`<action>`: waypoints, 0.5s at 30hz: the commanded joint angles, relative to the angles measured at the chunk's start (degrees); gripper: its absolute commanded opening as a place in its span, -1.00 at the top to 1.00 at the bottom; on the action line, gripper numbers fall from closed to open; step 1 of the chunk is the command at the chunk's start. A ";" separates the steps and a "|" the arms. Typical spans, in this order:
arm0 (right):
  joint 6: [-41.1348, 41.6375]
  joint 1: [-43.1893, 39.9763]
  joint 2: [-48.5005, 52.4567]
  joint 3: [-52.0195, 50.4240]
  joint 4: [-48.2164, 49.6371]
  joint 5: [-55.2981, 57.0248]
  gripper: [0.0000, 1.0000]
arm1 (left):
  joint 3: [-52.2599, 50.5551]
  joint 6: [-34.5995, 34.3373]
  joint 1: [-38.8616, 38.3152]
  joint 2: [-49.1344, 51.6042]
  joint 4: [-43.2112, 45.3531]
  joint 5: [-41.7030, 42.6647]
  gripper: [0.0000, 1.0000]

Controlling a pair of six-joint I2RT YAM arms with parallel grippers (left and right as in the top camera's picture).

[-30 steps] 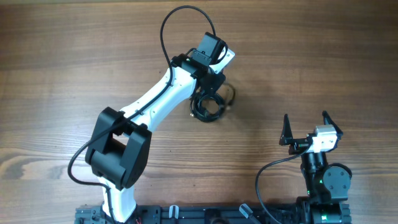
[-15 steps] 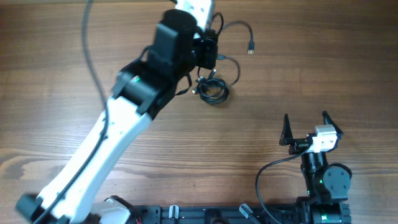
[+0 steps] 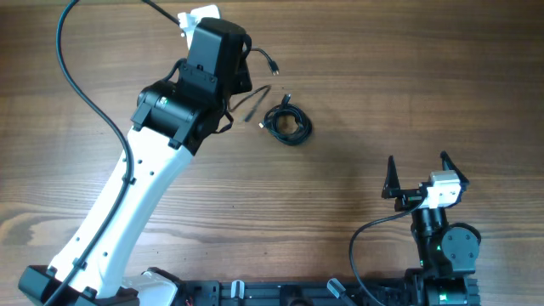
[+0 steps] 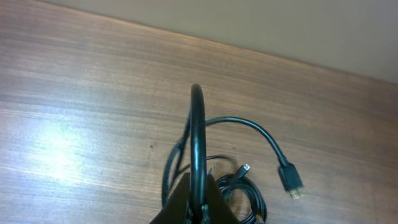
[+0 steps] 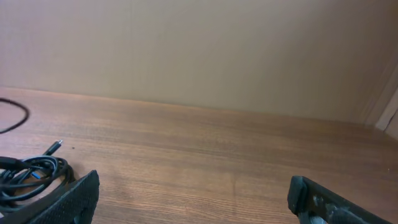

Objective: Untangle cables
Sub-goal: 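Grasp a black cable strand with the left gripper and pull it left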

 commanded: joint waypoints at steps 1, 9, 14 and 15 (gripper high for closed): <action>0.72 -0.24 -0.46 -0.11 0.11 -0.48 -1.00 | 0.02 -1.20 -0.07 0.15 -1.31 -0.52 0.91; 0.72 -0.24 -0.46 -0.11 0.09 -0.48 -1.00 | 0.02 -1.18 -0.07 0.15 -3.48 6.40 0.67; 0.72 -0.24 -0.46 -0.11 0.11 -0.50 -1.00 | 0.02 -1.16 -0.07 0.15 -5.33 6.38 -0.06; 0.72 -0.24 -0.46 -0.11 0.11 -0.48 -1.00 | 0.02 -1.16 -0.07 0.15 -5.64 6.38 -0.16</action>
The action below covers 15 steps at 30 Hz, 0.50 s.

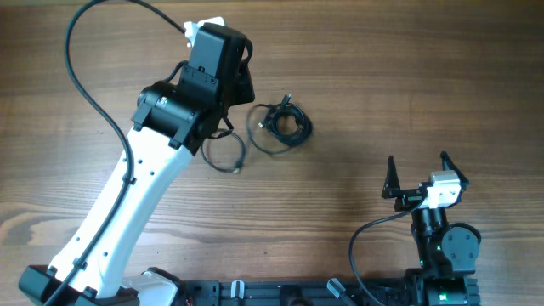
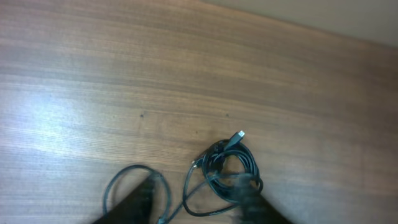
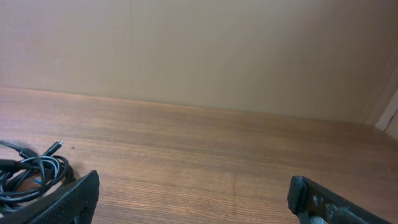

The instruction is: Untangle cables

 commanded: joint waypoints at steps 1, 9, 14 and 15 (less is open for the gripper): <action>0.72 -0.24 -0.46 -0.11 0.09 -0.50 -1.00 | 0.02 -0.20 -0.02 0.13 -0.76 0.37 -0.20; 0.72 -0.24 -0.46 -0.11 0.07 -0.50 -1.00 | 0.02 -0.22 -0.02 0.13 -1.38 0.39 -0.51; 0.74 -0.24 -0.46 -0.11 0.09 -0.48 -1.00 | 0.02 -0.22 -0.02 0.24 -1.79 0.42 -0.55; 0.72 -0.24 -0.46 -0.11 0.07 -0.48 -1.00 | 0.02 -0.22 -0.02 0.46 -1.79 0.42 -0.55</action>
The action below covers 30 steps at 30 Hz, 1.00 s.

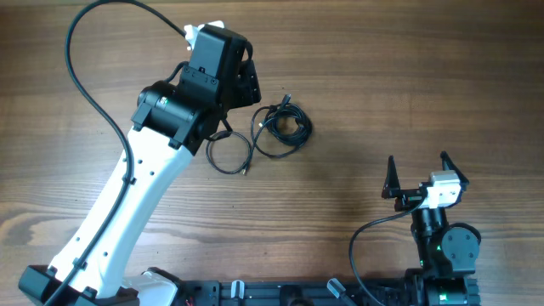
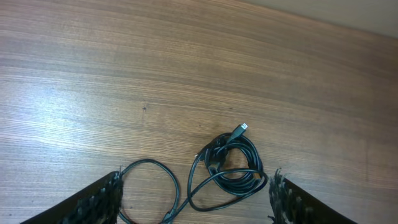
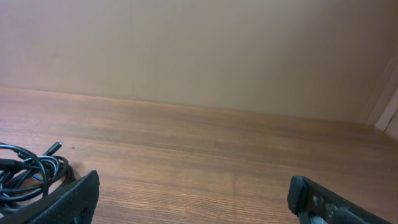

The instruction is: Untangle cables

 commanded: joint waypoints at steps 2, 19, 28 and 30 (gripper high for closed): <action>0.72 -0.24 -0.46 -0.11 0.09 -0.48 -1.00 | 0.02 0.04 -0.02 0.98 -0.17 0.15 -0.57; 0.70 -0.24 -0.46 -0.11 0.07 -0.48 -1.00 | 0.02 0.04 -0.02 2.64 -3.72 0.76 -1.00; 0.74 -0.24 -0.46 -0.11 0.07 -0.48 -1.00 | 0.02 0.04 -0.02 2.64 -3.80 6.43 -1.00; 0.72 -0.24 -0.46 -0.11 0.09 -0.48 -1.00 | 0.02 0.04 -0.02 2.64 -4.22 9.16 -1.00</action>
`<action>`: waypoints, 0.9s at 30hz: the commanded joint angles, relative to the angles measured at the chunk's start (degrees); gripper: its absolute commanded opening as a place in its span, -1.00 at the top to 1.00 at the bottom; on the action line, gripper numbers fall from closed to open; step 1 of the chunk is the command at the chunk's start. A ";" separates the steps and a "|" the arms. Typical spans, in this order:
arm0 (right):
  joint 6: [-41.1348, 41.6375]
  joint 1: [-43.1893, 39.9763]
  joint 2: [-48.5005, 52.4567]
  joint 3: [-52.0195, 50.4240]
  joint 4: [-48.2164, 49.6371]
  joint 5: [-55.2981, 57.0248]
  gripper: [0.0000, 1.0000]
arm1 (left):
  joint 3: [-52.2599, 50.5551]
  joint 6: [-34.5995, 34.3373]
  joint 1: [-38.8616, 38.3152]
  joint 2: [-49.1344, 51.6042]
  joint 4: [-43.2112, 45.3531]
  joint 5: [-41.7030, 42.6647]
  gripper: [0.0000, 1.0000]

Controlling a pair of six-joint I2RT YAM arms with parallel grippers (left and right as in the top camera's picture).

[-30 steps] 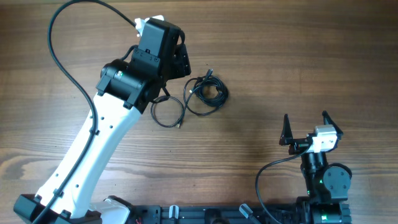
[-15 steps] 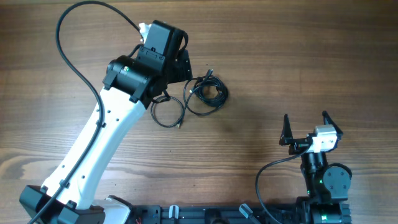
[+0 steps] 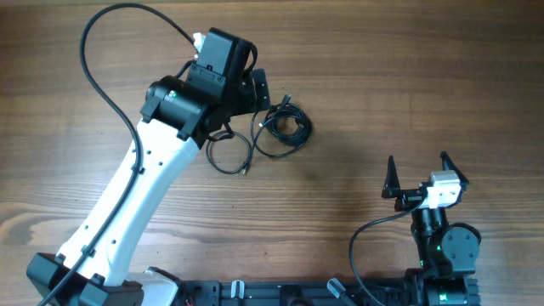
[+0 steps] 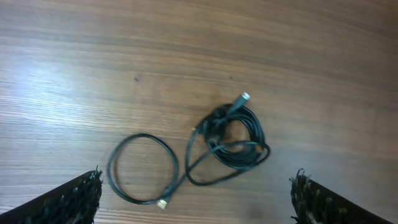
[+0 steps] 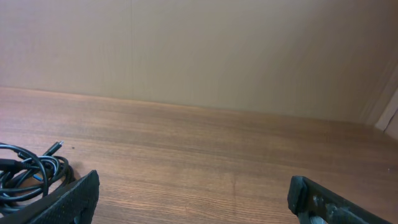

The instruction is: Untangle cables

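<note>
Two black cables lie on the wooden table. One is a tight coil (image 3: 289, 125) (image 4: 239, 137) with a silver plug sticking out. The other forms a loose loop (image 3: 228, 155) (image 4: 142, 168) ending in a gold plug (image 4: 163, 203); its far end still runs into the coil. My left gripper (image 3: 248, 92) (image 4: 196, 190) hovers open above both cables, holding nothing. Near the front right, my right gripper (image 3: 416, 170) (image 5: 193, 193) stands open and empty; the coil (image 5: 25, 174) shows at the left edge of its view.
The left arm's own black supply cable (image 3: 110, 93) arcs over the table's left side. A beige wall (image 5: 199, 50) stands behind the table's far edge. The right arm's base (image 3: 442, 246) sits at the front edge.
My left gripper now sits higher over the cables, so the whole loop and coil show between its wide-open fingers. The cables and my right arm have not moved.
At first my left gripper was shut on a cable, holding it up off the table. Half a second later it had let go, and the cable lay as a loop left of the coil. Then the jaws stood wider, and now the gripper hangs higher.
</note>
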 commanded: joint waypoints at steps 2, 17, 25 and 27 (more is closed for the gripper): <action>0.72 -0.24 -0.46 -0.11 0.09 -0.50 -1.00 | 0.02 0.04 -0.02 0.46 -0.96 5.51 -1.00; 0.72 -0.24 -0.46 -0.11 0.09 -0.48 -1.00 | 0.00 -5.70 -0.02 11.26 -2.36 10.84 -1.00; 0.72 -0.24 -0.46 -0.11 0.11 -0.50 -1.00 | 0.00 10.69 -0.46 19.50 -1.92 14.45 -0.96; 0.72 -0.24 -0.46 -0.11 0.11 -0.50 -1.00 | 0.00 14.25 -1.22 20.39 -1.44 14.88 -0.95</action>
